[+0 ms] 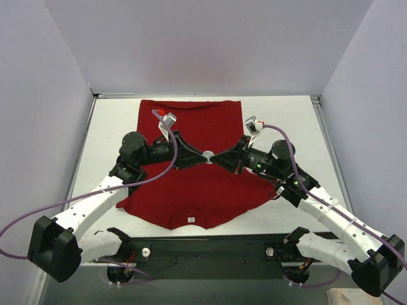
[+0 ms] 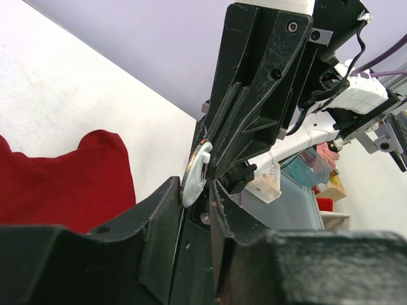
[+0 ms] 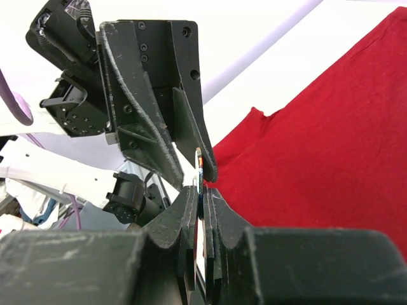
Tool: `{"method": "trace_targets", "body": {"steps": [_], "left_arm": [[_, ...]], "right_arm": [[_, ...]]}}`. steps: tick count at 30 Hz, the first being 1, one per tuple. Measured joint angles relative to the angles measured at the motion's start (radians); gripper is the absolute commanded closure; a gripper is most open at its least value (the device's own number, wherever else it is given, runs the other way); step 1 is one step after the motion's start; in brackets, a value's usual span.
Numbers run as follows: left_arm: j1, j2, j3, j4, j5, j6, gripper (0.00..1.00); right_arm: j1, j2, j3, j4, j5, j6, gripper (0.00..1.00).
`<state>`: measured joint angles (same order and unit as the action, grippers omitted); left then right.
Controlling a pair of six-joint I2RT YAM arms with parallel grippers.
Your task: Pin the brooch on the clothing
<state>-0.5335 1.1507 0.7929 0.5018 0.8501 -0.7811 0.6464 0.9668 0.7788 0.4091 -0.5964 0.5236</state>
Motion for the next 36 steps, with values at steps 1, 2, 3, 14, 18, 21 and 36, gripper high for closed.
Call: {"method": "trace_targets", "body": {"steps": [1, 2, 3, 14, 18, 21, 36], "left_arm": [[0.000, 0.000, 0.000, 0.000, 0.000, 0.000, 0.67], [0.000, 0.001, 0.000, 0.000, 0.000, -0.001, 0.67], [0.000, 0.002, 0.000, 0.000, 0.001, 0.000, 0.67], [0.028, 0.003, 0.000, -0.009, 0.003, 0.011, 0.53], [0.032, 0.004, 0.000, -0.009, 0.010, 0.007, 0.53], [0.032, 0.010, 0.000, -0.003, 0.021, 0.002, 0.61], [0.036, 0.032, 0.000, 0.032, 0.040, -0.025, 0.97]], "right_arm": [[0.000, 0.000, 0.000, 0.000, -0.002, 0.000, 1.00], [-0.001, 0.000, 0.000, 0.000, -0.002, 0.000, 1.00], [-0.003, 0.000, 0.000, 0.000, -0.005, 0.000, 1.00], [-0.020, 0.000, -0.002, -0.002, -0.014, 0.000, 1.00], [-0.024, 0.000, -0.002, -0.002, -0.019, 0.000, 1.00], [-0.024, 0.000, -0.002, -0.002, -0.023, 0.000, 1.00], [-0.032, 0.010, -0.003, 0.005, -0.043, 0.006, 1.00]]}}
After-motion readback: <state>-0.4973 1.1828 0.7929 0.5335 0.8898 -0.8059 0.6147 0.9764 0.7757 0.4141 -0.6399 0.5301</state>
